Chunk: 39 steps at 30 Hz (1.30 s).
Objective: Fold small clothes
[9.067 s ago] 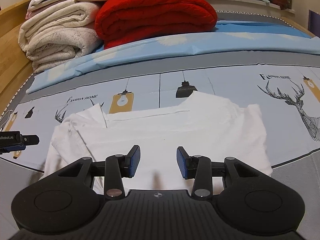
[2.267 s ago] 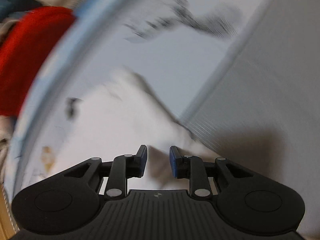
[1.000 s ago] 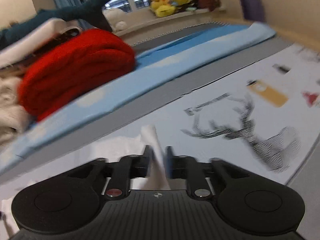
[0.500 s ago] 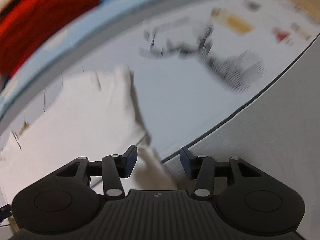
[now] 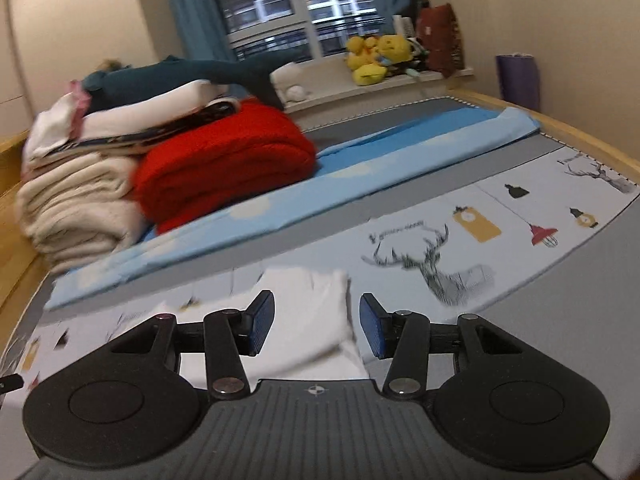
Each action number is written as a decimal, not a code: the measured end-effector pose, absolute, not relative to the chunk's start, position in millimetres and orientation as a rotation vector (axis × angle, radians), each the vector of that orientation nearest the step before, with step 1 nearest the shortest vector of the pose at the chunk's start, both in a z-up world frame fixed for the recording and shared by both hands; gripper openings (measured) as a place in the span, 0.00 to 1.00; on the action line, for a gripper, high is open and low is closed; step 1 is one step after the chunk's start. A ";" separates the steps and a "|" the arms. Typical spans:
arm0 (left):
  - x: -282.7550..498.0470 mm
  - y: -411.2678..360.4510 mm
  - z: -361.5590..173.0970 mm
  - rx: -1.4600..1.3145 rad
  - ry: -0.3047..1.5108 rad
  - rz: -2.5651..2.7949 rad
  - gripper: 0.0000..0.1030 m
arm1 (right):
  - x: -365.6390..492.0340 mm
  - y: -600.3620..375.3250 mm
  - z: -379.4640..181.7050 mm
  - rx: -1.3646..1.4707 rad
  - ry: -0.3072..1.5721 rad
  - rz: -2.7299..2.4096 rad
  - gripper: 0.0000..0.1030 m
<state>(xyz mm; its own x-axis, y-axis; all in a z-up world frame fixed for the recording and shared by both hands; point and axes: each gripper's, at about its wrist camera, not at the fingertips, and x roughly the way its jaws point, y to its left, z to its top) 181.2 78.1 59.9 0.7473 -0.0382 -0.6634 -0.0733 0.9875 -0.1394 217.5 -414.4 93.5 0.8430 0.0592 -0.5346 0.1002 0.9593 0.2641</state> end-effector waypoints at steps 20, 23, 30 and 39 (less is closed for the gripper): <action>112.1 121.3 -82.5 -0.365 1.228 0.092 0.28 | 162.2 -439.7 -76.1 0.346 1.164 -0.212 0.39; 113.8 116.0 -87.0 -0.338 1.245 0.084 0.28 | 161.6 -438.4 -84.7 0.323 1.196 -0.234 0.39; 113.6 101.3 -83.9 -0.228 1.217 0.054 0.07 | 168.6 -436.4 -97.3 0.258 1.226 -0.217 0.25; 111.0 108.8 -84.2 -0.267 1.238 0.022 0.13 | 156.8 -449.0 -76.6 0.364 1.138 -0.225 0.07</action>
